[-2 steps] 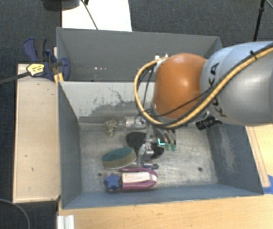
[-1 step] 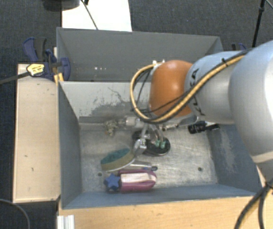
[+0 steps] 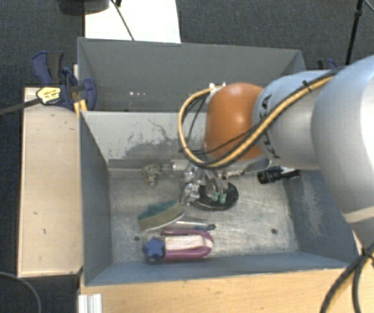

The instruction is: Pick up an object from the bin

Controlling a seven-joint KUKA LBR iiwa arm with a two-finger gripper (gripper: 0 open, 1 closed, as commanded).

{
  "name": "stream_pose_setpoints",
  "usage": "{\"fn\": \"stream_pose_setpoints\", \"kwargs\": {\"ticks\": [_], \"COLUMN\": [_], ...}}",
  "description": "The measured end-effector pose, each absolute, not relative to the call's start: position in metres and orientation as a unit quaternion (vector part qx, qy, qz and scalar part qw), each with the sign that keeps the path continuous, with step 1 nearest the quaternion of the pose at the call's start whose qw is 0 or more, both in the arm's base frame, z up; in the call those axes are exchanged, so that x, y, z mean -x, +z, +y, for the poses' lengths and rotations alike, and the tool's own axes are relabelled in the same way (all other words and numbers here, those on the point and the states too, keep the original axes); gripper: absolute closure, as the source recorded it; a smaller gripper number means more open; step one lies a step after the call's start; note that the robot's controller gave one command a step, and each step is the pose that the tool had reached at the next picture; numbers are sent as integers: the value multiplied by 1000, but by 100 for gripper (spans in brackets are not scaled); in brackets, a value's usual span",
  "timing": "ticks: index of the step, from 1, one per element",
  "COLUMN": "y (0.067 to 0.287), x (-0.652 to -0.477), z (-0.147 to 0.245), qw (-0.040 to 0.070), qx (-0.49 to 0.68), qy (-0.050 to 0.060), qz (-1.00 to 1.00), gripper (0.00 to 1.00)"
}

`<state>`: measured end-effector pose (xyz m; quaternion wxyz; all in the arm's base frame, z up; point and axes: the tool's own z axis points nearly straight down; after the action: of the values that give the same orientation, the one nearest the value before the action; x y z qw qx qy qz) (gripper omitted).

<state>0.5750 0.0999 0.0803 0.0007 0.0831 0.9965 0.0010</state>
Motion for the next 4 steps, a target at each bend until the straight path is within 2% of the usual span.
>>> {"fn": "stream_pose_setpoints", "kwargs": {"ticks": [1, 2, 3, 4], "y": [218, 213, 74, 74], "x": [-581, -579, -589, -567], "z": [114, 113, 119, 170], "qw": [6, 1, 1, 8], "qx": [-31, -32, 64, 101], "qy": [1, 1, 2, 1], "qz": [1000, 999, 998, 995], "gripper": [100, 0, 0, 0]}}
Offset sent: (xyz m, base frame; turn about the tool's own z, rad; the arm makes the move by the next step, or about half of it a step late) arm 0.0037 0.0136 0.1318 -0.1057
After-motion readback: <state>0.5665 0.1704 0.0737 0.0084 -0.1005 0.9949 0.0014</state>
